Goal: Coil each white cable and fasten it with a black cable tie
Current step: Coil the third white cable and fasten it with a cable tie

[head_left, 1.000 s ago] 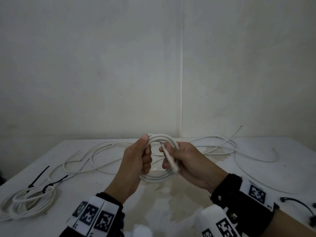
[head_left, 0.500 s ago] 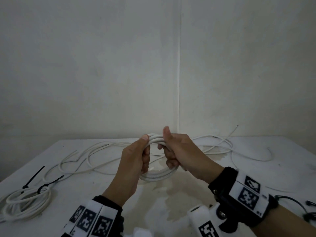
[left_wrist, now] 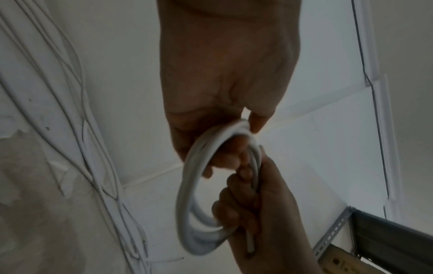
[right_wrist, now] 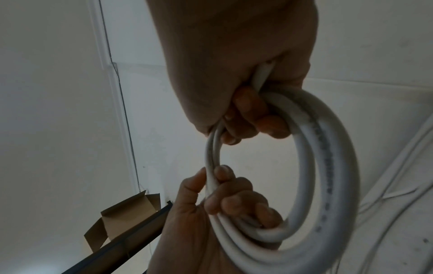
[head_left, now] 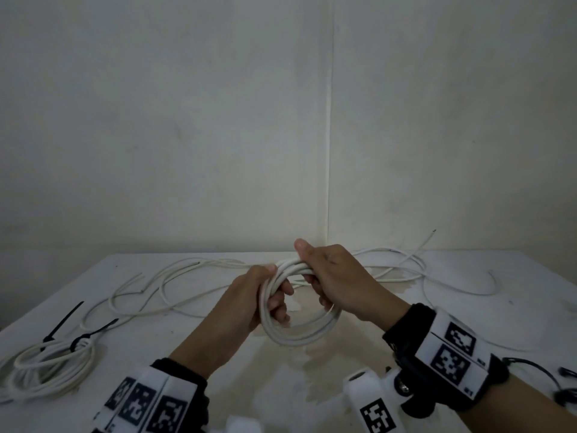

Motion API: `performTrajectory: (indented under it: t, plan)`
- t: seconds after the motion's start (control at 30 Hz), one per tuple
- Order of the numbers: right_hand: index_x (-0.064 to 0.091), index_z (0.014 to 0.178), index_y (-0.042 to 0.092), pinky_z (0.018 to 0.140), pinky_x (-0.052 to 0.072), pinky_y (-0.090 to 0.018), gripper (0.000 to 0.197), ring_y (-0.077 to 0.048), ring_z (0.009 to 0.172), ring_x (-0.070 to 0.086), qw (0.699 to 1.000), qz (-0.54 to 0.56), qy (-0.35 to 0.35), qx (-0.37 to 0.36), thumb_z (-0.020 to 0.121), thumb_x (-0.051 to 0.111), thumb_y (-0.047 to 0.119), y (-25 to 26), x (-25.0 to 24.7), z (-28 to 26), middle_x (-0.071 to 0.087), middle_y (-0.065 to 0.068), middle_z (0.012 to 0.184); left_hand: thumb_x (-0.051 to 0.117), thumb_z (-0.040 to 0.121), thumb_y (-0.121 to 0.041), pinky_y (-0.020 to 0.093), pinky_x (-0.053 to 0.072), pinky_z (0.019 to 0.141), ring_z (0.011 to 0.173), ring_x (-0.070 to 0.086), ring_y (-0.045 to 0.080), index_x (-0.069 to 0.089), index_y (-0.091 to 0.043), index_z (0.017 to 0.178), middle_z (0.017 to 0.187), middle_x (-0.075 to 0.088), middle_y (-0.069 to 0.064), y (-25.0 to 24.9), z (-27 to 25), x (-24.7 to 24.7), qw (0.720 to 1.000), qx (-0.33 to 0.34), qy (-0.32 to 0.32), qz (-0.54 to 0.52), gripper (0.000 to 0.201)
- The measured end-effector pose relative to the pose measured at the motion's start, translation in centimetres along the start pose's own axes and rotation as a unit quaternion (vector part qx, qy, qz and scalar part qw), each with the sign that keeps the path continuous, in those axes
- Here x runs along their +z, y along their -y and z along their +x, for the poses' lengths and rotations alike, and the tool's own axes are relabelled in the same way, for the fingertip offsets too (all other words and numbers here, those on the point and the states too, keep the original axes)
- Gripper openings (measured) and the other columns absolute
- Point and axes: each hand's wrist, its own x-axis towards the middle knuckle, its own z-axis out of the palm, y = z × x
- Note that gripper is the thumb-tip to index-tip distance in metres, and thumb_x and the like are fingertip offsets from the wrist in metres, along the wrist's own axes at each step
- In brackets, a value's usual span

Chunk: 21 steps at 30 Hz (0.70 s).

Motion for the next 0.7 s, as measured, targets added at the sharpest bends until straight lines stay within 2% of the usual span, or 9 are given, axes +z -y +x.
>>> performTrajectory:
  t: [0.07,0.1,0.2,0.3,0.4,0.53,0.6,0.63,0.7]
  plan:
    - [0.044,0.05,0.017,0.047,0.033,-0.024,0.053,-0.004,0.032,0.033,0.999,-0.042,0.011,-0.005,0.094,0.037,0.045,0.0,0.1,0.0,0.037,0.008,0.032,0.027,0.095,-0.017,0.032,0.048,0.062,0.048,0.051,0.019,0.059,-0.003,0.065,0.047,0.044,0.005,-0.3,0.0,-0.3,1.0,-0.027,0.01,-0.002,0.046]
    - [0.044,0.049,0.018,0.047,0.031,-0.022,0.053,-0.004,0.031,0.034,0.998,-0.059,0.013,-0.007,0.095,0.037,0.044,0.1,0.2,0.1,0.039,0.009,0.03,0.026,0.093,-0.015,0.033,0.046,0.062,0.045,0.048,0.018,0.058,-0.004,0.064,0.046,0.043,0.005,-0.4,0.0,-0.1,1.0,-0.031,-0.004,0.002,0.045]
    - [0.044,0.049,0.017,0.045,0.028,-0.022,0.054,-0.004,0.03,0.031,0.999,-0.041,0.005,-0.012,0.095,0.037,0.045,0.5,0.1,0.5,0.037,0.009,0.031,0.029,0.097,-0.023,0.025,0.034,0.048,0.034,0.031,0.01,0.048,-0.008,0.056,0.038,0.033,-0.003,-0.4,-0.1,1.7,0.996,0.001,-0.085,0.004,0.048]
    - [0.049,0.052,0.015,0.043,0.031,-0.022,0.054,-0.008,0.036,0.033,0.999,-0.02,0.006,-0.026,0.093,0.038,0.049,0.6,0.2,0.6,0.039,0.008,0.04,0.038,0.096,-0.038,0.02,0.028,0.039,0.033,0.028,0.008,0.042,-0.012,0.051,0.036,0.032,-0.006,-0.1,-0.2,2.8,0.988,0.045,-0.146,0.007,0.052]
    - [0.058,0.064,0.014,0.048,0.038,-0.022,0.05,-0.009,0.042,0.037,0.996,0.069,0.04,-0.025,0.088,0.038,0.053,0.4,-0.1,0.3,0.04,0.007,0.044,0.044,0.094,-0.036,0.018,0.023,0.035,0.033,0.024,0.008,0.039,-0.014,0.051,0.036,0.028,-0.007,-0.2,0.2,2.5,0.982,0.046,-0.178,-0.042,0.049]
    - [0.063,0.083,0.015,0.07,0.048,-0.03,0.049,-0.01,0.053,0.049,0.983,0.166,0.072,-0.029,0.08,0.034,0.054,-0.9,-0.4,-0.3,0.048,0.004,0.057,0.044,0.094,-0.035,0.017,0.018,0.036,0.031,0.019,0.007,0.036,-0.014,0.054,0.036,0.025,-0.007,-0.4,0.8,1.8,0.973,0.039,-0.2,-0.108,0.046]
    - [0.058,0.082,0.017,0.076,0.045,-0.034,0.042,-0.009,0.057,0.051,0.983,0.158,0.071,-0.055,0.079,0.036,0.052,-1.6,-0.2,-0.6,0.049,0.006,0.061,0.044,0.094,-0.035,0.016,0.018,0.035,0.031,0.019,0.007,0.036,-0.014,0.055,0.036,0.025,-0.008,-0.2,0.9,1.7,0.971,0.041,-0.208,-0.113,0.046]
    - [0.057,0.086,0.02,0.076,0.044,-0.033,0.037,-0.009,0.06,0.052,0.985,0.138,0.069,-0.076,0.079,0.039,0.051,-1.7,-0.1,-0.7,0.051,0.006,0.063,0.044,0.095,-0.036,0.015,0.019,0.035,0.03,0.019,0.007,0.036,-0.014,0.055,0.036,0.024,-0.008,-0.2,0.9,1.6,0.969,0.041,-0.212,-0.12,0.046]
    - [0.053,0.107,0.027,0.071,0.044,-0.022,0.037,-0.006,0.065,0.055,0.989,0.084,0.058,-0.108,0.078,0.043,0.047,-1.9,0.1,-0.8,0.055,0.007,0.067,0.042,0.095,-0.036,0.015,0.019,0.034,0.03,0.019,0.007,0.035,-0.014,0.056,0.035,0.024,-0.008,-0.1,1.0,1.6,0.966,0.041,-0.221,-0.13,0.046]
